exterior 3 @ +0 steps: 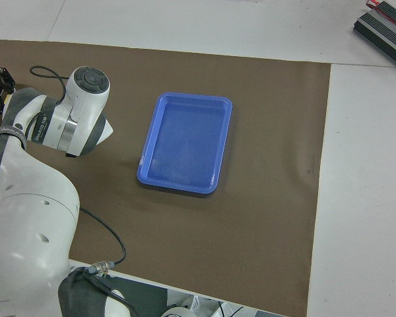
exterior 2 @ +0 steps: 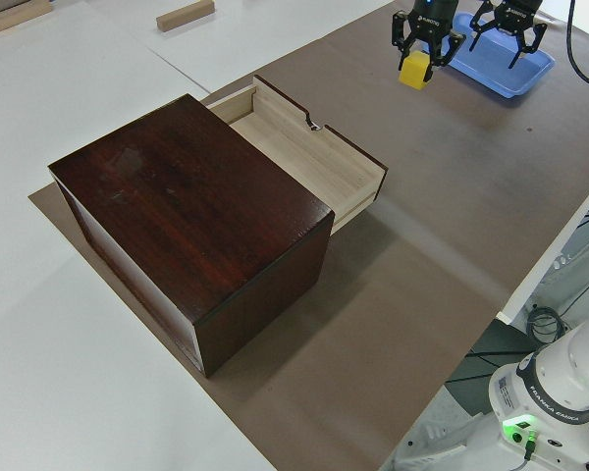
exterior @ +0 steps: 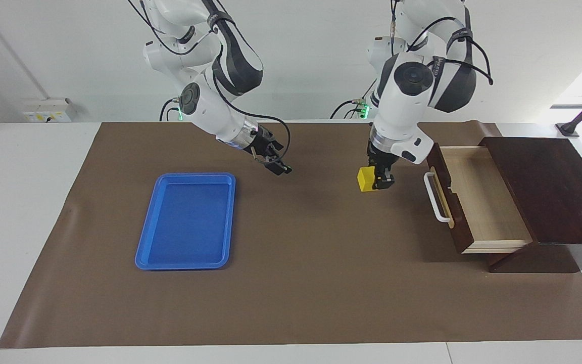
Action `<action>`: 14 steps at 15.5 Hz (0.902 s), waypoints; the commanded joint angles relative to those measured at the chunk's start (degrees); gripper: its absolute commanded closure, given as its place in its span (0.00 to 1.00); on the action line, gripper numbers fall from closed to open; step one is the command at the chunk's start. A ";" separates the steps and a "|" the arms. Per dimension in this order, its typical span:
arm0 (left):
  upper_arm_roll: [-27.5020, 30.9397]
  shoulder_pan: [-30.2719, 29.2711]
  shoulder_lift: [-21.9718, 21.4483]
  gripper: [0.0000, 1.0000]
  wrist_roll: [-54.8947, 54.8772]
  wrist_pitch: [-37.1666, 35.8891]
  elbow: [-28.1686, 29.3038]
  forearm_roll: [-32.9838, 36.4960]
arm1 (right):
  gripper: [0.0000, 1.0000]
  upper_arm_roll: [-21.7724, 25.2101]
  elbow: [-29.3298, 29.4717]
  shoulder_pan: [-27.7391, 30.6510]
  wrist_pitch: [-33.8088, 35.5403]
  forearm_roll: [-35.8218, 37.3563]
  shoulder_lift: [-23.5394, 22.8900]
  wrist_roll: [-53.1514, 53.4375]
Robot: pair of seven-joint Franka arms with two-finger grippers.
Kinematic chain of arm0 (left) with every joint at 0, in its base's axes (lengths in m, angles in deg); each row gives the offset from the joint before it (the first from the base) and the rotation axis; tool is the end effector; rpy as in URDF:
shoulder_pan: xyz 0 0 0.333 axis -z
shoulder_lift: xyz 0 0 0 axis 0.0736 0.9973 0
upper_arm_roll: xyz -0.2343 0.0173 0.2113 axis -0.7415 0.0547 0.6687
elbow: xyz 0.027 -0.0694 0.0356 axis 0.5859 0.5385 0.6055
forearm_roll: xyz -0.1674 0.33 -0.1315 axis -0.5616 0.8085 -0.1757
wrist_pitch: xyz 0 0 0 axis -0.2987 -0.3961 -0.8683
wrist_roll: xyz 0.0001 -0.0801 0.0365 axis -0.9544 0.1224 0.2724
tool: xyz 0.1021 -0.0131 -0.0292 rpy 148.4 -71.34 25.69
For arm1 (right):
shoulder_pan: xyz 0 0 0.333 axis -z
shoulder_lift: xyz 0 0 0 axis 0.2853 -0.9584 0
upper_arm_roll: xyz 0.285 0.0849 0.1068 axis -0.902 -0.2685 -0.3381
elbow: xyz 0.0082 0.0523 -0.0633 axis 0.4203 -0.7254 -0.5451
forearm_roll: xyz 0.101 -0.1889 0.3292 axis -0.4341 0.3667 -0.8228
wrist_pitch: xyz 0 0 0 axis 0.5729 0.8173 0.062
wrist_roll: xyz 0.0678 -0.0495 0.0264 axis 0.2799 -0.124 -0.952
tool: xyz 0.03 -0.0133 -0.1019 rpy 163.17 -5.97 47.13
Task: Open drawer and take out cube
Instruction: 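Carry the yellow cube toward the right gripper while the right gripper approaches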
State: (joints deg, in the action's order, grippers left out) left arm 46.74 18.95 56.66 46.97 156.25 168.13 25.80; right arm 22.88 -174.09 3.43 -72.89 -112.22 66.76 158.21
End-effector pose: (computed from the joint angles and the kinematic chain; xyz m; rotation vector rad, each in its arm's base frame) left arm 0.5174 -0.3025 0.4879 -2.1634 -2.1668 0.0123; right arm 0.5012 0.2688 0.4145 -2.0545 1.6220 0.6649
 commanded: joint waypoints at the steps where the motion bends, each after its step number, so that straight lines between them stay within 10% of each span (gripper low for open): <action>1: 1.03 6.43 -2.48 1.00 6.29 1.87 4.62 -0.74 | 0.00 -0.06 -2.00 0.22 -2.50 -2.87 0.93 1.12; 14: 0.85 13.48 -3.10 1.00 23.37 13.21 8.50 -0.65 | 0.00 -0.15 -6.48 0.14 -4.36 -15.63 2.24 -1.68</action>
State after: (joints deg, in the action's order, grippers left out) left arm 46.60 31.46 55.70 70.08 168.11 174.25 25.77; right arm 22.96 -177.77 3.45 -77.46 -126.07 66.90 158.44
